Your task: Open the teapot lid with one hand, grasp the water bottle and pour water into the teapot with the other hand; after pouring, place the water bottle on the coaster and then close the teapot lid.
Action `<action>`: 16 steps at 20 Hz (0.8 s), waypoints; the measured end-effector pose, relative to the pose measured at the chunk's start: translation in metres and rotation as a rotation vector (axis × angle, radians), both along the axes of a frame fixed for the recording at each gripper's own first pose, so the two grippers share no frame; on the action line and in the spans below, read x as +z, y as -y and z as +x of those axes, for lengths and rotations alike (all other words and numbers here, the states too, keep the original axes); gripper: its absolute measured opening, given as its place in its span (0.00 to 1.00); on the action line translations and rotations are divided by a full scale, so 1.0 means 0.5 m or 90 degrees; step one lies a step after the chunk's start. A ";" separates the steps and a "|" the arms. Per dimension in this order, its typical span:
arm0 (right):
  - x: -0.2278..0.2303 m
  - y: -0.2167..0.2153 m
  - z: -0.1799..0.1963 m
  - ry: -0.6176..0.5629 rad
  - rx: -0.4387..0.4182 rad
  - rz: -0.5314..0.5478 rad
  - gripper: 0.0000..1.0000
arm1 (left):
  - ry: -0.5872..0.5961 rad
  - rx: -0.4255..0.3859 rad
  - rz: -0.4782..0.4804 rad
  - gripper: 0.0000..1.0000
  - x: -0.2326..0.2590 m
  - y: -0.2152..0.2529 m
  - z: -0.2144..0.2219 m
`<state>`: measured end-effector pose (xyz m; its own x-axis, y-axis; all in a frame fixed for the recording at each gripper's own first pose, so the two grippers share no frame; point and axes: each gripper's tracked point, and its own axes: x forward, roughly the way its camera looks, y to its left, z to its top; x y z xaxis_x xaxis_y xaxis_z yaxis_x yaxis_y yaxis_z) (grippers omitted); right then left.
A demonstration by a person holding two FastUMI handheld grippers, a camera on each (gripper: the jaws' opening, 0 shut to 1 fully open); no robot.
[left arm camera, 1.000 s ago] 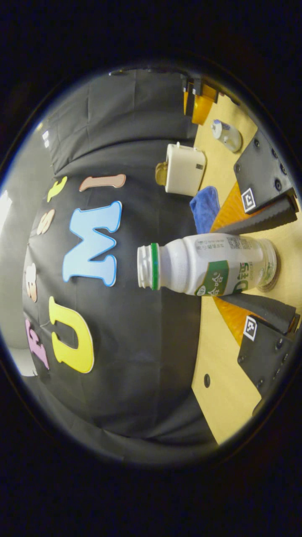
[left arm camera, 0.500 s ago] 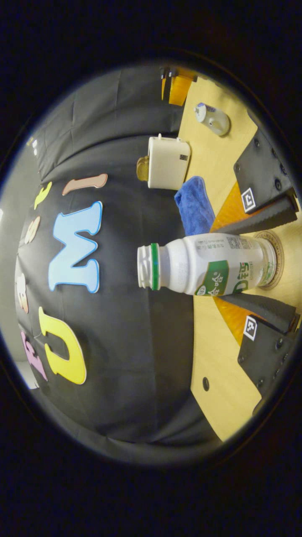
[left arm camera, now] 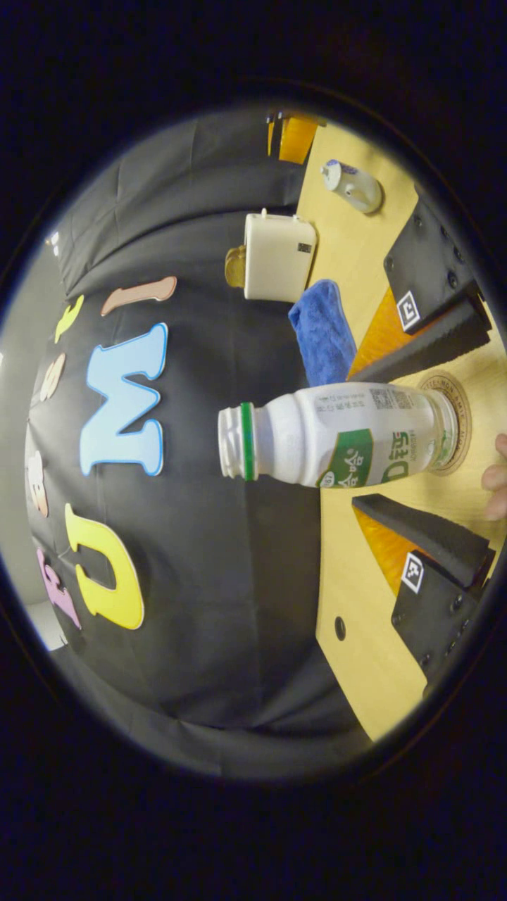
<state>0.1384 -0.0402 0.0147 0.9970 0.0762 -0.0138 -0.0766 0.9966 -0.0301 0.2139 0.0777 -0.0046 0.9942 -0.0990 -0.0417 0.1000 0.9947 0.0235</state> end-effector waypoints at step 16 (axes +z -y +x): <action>-0.046 -0.135 -0.142 -0.058 0.035 0.030 0.85 | 0.093 -0.009 0.008 1.00 0.103 0.106 -0.359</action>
